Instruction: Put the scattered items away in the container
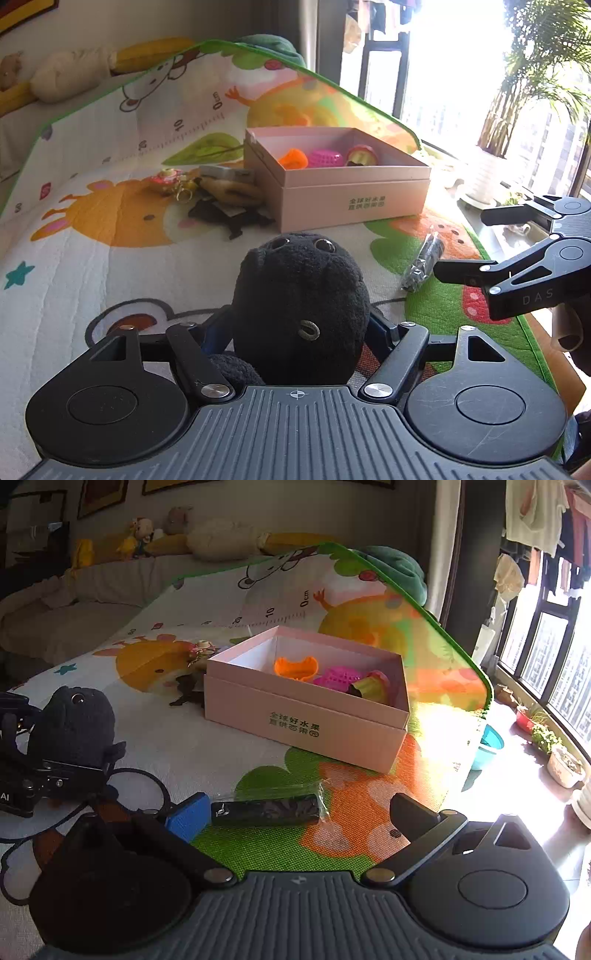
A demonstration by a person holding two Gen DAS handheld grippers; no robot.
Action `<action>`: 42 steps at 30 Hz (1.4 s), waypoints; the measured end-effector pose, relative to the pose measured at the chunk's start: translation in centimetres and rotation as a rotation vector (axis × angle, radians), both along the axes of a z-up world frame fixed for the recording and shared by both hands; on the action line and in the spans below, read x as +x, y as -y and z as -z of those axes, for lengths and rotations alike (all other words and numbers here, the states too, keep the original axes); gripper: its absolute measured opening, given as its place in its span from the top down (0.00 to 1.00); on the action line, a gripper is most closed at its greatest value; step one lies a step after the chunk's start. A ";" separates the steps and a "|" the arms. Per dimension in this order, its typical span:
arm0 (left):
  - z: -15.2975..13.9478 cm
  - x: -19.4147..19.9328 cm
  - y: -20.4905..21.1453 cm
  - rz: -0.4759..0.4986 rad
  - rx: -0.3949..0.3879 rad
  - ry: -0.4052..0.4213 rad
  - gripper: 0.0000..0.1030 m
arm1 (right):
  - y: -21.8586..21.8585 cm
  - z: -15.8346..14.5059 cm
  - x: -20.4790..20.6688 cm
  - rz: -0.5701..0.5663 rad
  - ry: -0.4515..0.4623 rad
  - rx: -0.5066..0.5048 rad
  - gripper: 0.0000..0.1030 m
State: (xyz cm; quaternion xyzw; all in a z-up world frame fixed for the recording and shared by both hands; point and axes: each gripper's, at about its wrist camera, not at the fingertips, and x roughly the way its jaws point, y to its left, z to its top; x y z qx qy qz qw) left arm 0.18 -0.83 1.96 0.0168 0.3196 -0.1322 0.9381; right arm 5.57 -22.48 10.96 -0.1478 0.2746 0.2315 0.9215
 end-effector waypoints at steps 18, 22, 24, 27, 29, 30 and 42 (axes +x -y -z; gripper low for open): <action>-0.5 -4.7 -0.6 0.052 0.059 -0.017 0.06 | -1.0 1.8 1.7 -0.037 -0.126 -0.012 0.15; -0.1 -5.1 -0.8 0.023 0.054 -0.029 0.05 | -1.5 0.8 0.7 0.001 -0.037 -0.083 0.10; 0.0 -5.0 -0.8 0.007 0.054 -0.024 0.05 | -1.5 -0.9 -0.6 -0.036 0.007 -0.051 0.09; -0.1 -4.4 -0.6 0.008 0.052 -0.007 0.05 | -1.6 -4.0 -2.6 -0.147 -0.015 0.082 0.09; -0.1 -3.8 -0.2 0.020 0.050 0.002 0.06 | -2.0 -5.5 -3.4 -0.225 -0.054 0.168 0.09; -0.2 -3.6 0.0 0.030 0.049 0.008 0.06 | -2.7 -6.0 -3.5 -0.261 -0.078 0.199 0.09; -1.4 -3.6 -0.7 0.083 0.015 0.026 0.06 | -5.3 -3.0 2.8 -0.114 -0.097 0.109 0.17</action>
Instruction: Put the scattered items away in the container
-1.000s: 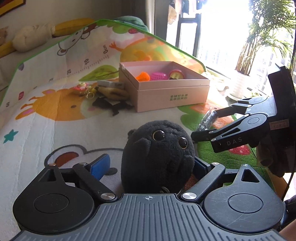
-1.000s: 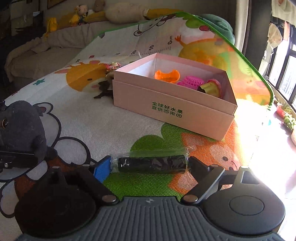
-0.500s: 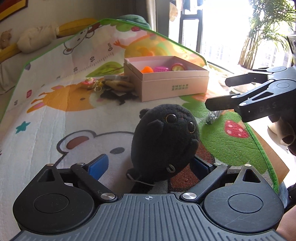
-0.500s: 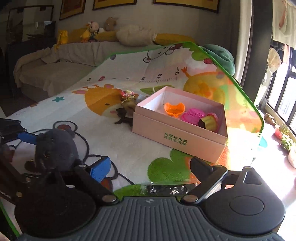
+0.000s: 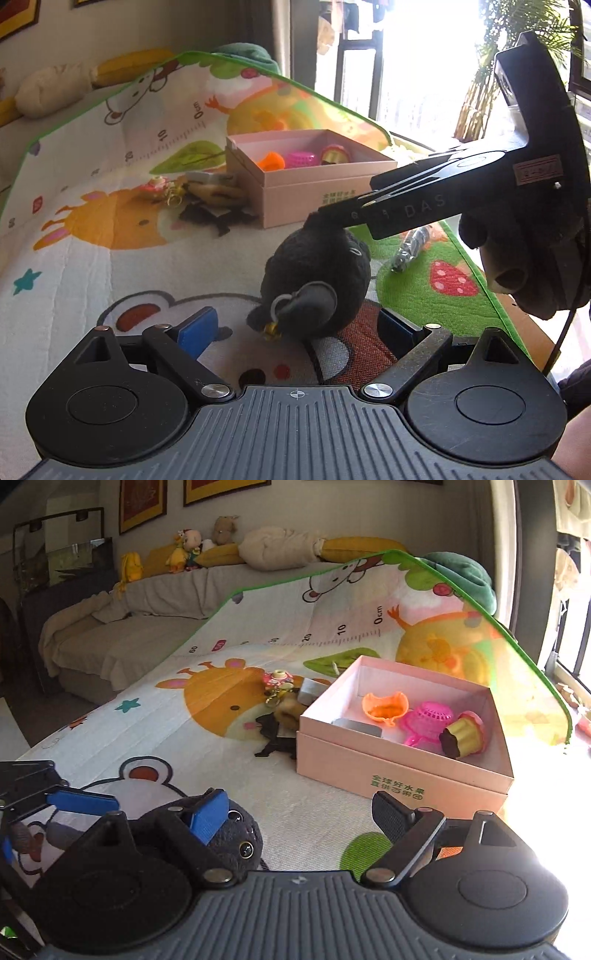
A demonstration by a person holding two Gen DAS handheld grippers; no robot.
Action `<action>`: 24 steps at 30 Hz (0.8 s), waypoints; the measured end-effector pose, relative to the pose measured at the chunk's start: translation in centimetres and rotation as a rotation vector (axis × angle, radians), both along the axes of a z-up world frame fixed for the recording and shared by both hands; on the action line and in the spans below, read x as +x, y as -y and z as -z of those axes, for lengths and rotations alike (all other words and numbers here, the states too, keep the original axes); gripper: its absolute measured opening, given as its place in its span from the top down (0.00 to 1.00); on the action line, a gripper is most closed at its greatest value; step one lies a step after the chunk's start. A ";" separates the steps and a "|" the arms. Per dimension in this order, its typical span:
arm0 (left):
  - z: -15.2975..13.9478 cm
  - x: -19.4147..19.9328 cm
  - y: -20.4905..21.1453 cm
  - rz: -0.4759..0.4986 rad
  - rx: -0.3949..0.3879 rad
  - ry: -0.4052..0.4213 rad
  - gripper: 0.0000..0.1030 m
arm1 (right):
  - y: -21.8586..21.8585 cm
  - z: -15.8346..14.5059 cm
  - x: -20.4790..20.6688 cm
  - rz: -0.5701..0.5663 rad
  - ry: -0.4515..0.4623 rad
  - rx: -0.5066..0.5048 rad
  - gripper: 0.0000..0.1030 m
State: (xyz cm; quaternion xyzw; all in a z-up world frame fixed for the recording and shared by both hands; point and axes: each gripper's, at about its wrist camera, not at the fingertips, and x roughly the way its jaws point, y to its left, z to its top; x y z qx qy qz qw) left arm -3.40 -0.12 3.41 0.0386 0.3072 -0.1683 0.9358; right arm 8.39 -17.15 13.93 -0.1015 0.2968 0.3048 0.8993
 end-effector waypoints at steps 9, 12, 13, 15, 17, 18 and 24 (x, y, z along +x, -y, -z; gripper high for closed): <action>1.5 3.7 2.6 0.080 0.071 0.022 0.06 | 0.6 1.6 1.8 0.024 -0.037 -0.013 0.17; 2.3 5.2 3.4 0.109 0.102 0.012 0.10 | 1.1 1.3 1.7 0.013 -0.035 -0.013 0.17; 2.5 5.5 3.6 0.121 0.107 0.008 0.17 | 1.5 1.0 1.5 0.014 -0.029 -0.013 0.17; 2.9 6.0 3.9 0.129 0.118 0.006 0.21 | 3.1 -0.1 1.0 0.032 -0.009 0.021 0.15; 3.0 6.3 4.1 0.124 0.122 0.007 0.24 | 5.1 -0.9 0.4 0.079 0.022 0.041 0.08; 3.0 6.4 4.0 0.121 0.115 0.006 0.24 | 5.8 -0.9 0.0 0.102 0.044 0.030 0.04; 2.9 6.3 3.8 0.117 0.098 0.002 0.25 | 7.3 2.4 -1.9 0.072 0.017 -0.123 0.00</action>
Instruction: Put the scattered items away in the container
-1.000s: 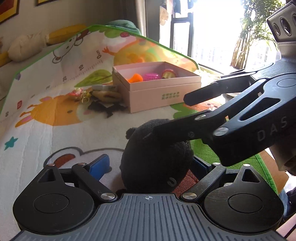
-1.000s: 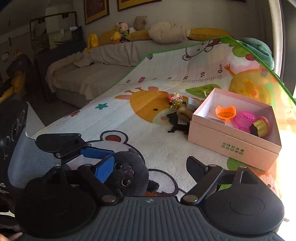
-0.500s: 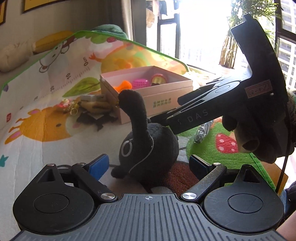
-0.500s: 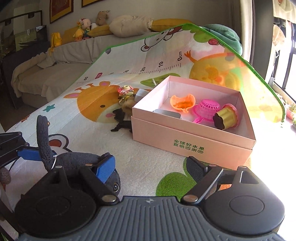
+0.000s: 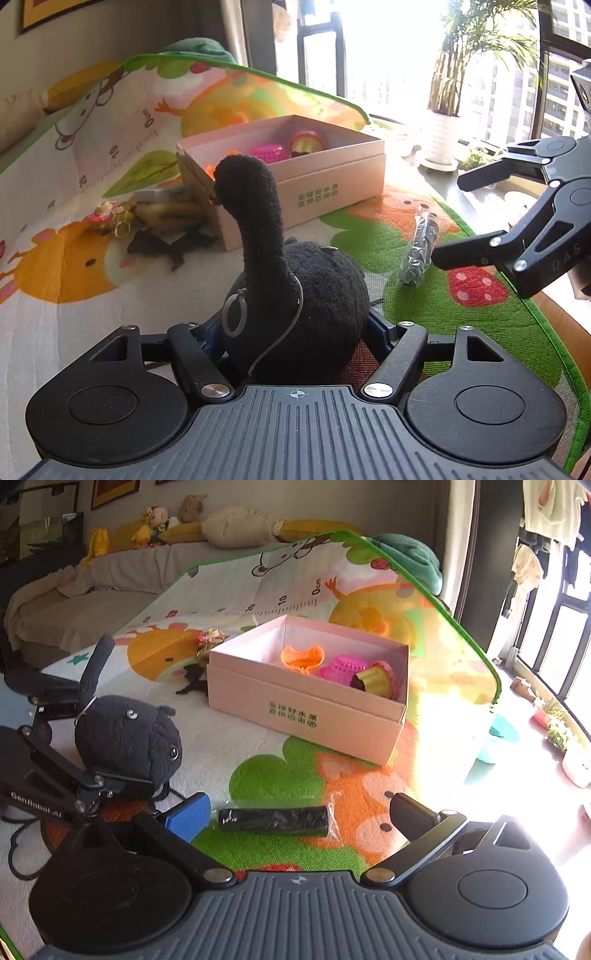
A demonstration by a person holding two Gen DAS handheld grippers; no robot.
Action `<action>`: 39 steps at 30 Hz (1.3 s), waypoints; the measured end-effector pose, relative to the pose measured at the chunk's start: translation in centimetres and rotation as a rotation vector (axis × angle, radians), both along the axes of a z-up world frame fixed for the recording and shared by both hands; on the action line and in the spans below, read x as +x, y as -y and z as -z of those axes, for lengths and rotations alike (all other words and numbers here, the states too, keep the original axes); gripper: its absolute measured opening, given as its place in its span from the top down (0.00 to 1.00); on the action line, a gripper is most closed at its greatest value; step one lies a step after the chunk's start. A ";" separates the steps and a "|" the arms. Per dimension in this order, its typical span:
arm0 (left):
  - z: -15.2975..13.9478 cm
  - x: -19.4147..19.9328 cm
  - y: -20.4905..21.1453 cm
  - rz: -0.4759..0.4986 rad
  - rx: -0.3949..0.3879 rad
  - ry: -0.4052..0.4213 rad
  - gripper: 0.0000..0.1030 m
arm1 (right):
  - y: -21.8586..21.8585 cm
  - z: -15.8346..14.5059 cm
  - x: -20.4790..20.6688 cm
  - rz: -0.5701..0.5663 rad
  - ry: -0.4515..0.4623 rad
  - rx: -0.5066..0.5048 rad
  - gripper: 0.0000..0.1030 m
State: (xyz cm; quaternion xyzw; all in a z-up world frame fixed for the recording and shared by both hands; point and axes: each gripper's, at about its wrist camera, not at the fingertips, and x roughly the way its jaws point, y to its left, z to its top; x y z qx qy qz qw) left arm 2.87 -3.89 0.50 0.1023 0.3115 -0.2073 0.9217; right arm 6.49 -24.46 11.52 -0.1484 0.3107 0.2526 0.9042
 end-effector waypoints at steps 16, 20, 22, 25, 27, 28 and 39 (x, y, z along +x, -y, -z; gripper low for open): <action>-2.1 -0.5 -0.2 -0.058 0.014 0.040 0.27 | -0.8 0.4 2.0 -0.001 -0.107 0.036 0.16; -5.2 0.6 0.5 -0.020 0.018 0.106 0.27 | 0.5 -2.2 1.1 0.008 -0.038 0.059 0.16; -7.3 1.9 1.0 0.010 0.009 0.152 0.27 | 1.0 -4.0 1.1 0.014 0.023 0.070 0.16; -10.7 4.9 1.8 0.062 -0.033 0.205 0.27 | 1.0 -6.7 2.4 0.037 0.131 0.085 0.16; -12.5 7.8 2.2 0.090 -0.062 0.223 0.27 | 0.5 -7.9 3.7 0.050 0.193 0.087 0.16; -13.3 9.4 2.5 0.090 -0.075 0.229 0.27 | 0.0 -8.5 4.6 0.052 0.217 0.088 0.16; -12.1 17.6 -0.6 -0.026 -0.182 0.124 0.05 | -3.2 -4.9 11.5 0.043 0.115 0.060 0.09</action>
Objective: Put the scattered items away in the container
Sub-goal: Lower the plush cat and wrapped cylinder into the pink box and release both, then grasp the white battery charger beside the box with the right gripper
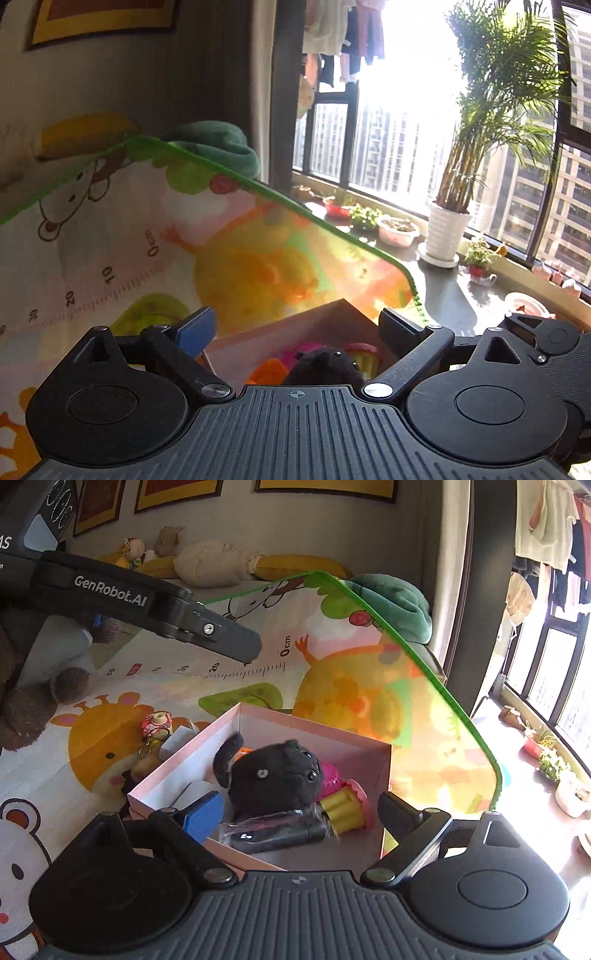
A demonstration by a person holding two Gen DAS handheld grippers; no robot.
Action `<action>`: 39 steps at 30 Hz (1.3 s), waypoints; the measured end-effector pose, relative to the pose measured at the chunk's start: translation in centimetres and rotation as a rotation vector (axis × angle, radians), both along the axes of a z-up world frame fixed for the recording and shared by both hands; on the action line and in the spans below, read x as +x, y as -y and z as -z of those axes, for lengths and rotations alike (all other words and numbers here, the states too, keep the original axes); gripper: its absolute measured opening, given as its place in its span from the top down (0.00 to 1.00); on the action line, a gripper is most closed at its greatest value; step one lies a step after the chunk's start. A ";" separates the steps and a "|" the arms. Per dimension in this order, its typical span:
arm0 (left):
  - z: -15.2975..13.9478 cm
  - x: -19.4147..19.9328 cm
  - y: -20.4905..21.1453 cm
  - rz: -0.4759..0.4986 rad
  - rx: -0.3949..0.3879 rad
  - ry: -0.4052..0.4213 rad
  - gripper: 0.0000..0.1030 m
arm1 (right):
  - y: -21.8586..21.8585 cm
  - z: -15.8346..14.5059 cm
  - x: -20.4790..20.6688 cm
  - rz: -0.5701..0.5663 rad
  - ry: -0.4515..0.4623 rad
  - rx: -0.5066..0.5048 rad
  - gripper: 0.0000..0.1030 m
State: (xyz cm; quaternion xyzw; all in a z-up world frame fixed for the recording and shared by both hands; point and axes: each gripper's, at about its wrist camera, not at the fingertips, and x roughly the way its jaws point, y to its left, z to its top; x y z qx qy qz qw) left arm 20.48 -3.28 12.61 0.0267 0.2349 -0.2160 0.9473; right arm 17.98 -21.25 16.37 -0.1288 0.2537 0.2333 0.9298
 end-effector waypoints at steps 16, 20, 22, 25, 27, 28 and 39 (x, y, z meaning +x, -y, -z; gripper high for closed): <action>9.0 -12.5 -9.5 -0.281 0.051 -0.191 0.00 | -3.3 0.3 -1.2 0.001 -0.033 -0.044 0.02; 9.8 -13.5 -10.5 -0.343 0.040 -0.186 0.00 | -7.1 -1.4 -1.9 -0.079 0.001 -0.057 0.03; 10.1 -13.8 -11.2 -0.370 0.010 -0.198 0.00 | -9.5 -2.1 -1.7 -0.118 0.005 -0.082 0.11; 10.6 -14.1 -12.0 -0.386 -0.026 -0.215 0.00 | -13.8 -2.6 0.0 -0.170 -0.065 -0.114 0.42; 10.9 -14.3 -12.2 -0.390 -0.040 -0.220 0.00 | -17.0 -2.2 2.0 -0.190 -0.133 -0.140 0.49; 11.1 -14.3 -12.2 -0.390 -0.046 -0.223 0.00 | -18.3 -1.9 3.2 -0.188 -0.156 -0.157 0.49; 12.1 -14.6 -12.1 -0.374 -0.060 -0.219 0.00 | -25.2 4.9 12.7 -0.076 -0.292 -0.410 0.58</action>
